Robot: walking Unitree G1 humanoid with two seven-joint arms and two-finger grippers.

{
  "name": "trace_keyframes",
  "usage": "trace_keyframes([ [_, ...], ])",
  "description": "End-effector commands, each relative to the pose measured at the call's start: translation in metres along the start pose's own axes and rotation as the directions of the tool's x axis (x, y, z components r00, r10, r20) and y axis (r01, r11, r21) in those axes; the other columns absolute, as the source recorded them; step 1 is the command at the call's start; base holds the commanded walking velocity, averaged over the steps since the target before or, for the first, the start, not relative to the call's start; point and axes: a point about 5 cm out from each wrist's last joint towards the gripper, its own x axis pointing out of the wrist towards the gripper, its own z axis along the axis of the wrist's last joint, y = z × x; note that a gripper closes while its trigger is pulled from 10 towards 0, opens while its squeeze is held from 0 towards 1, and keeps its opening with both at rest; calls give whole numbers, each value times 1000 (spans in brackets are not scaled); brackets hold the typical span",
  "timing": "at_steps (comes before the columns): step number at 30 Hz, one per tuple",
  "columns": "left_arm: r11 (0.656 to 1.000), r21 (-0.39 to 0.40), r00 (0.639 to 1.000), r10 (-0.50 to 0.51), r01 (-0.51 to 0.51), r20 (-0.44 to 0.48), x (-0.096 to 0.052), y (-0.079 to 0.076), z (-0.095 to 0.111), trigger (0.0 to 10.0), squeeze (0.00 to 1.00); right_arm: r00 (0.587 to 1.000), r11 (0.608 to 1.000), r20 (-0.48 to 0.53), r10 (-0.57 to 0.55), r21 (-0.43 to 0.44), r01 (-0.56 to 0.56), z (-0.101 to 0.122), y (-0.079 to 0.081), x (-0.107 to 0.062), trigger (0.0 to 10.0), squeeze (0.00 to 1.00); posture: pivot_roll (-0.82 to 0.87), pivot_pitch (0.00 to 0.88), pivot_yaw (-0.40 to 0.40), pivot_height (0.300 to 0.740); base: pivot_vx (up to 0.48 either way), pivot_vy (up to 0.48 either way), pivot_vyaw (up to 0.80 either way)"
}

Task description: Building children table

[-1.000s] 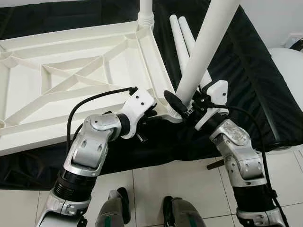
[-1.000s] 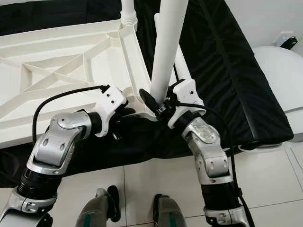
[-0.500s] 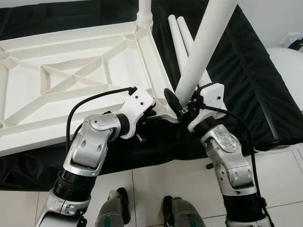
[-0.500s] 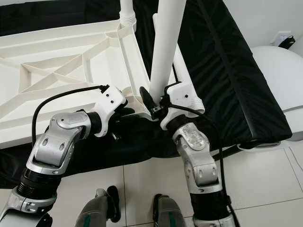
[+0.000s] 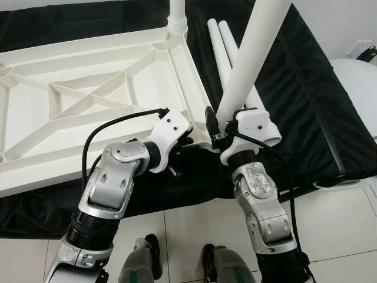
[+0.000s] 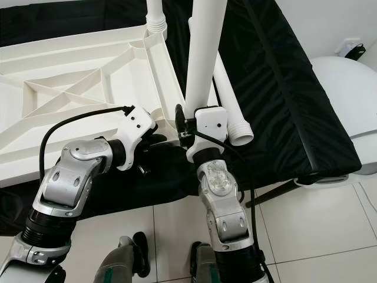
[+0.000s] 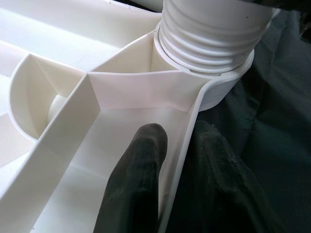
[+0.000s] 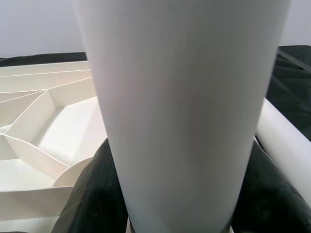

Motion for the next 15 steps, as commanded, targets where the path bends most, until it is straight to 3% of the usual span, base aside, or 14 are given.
trace_keyframes([
  [1, 988, -29, 988, 151, -150, 17, -2, 9, 1, 10000, 0, 994, 997, -107, -12, 73, 20, -19, 13, -6, 10000, 0, -14, 271, -33, 740, 0, 0, 0],
  [6, 988, -27, 988, 151, -150, 16, -2, 9, 1, 10000, 0, 994, 997, -107, -22, 71, 30, -18, 9, -7, 10000, 0, -16, 270, -35, 740, 0, 0, 0],
  [7, 988, -27, 988, 151, -150, 17, -2, 9, 1, 10000, 0, 994, 997, -104, -22, 76, 30, -18, 9, -7, 10000, 192, -17, 269, -35, 740, 0, 0, 0],
  [8, 988, -27, 988, 151, -150, 17, -2, 9, 1, 10000, 0, 994, 997, -104, -22, 76, 30, -18, 9, -7, 10000, 192, -17, 269, -35, 740, 0, 0, 0],
  [9, 988, -28, 988, 151, -151, 17, -2, 9, 1, 10000, 0, 995, 996, -100, -13, 83, 21, -18, 9, -6, 10000, 612, -17, 269, -36, 740, 0, 0, 0],
  [10, 988, -28, 988, 151, -151, 17, -2, 9, 1, 10000, 0, 995, 996, -100, -13, 83, 21, -18, 9, -6, 10000, 612, -17, 269, -36, 740, 0, 0, 0],
  [11, 988, -28, 988, 151, -151, 17, -2, 10, 1, 10000, 0, 996, 995, -91, 6, 95, 3, -17, 8, -6, 10000, 1000, -17, 267, -36, 740, 0, 0, 0],
  [15, 988, -27, 988, 152, -151, 18, -1, 10, 1, 10000, 0, 997, 995, -77, 24, 100, -16, -16, 4, -5, 10000, 1000, -17, 263, -35, 740, 0, 0, 0],
])
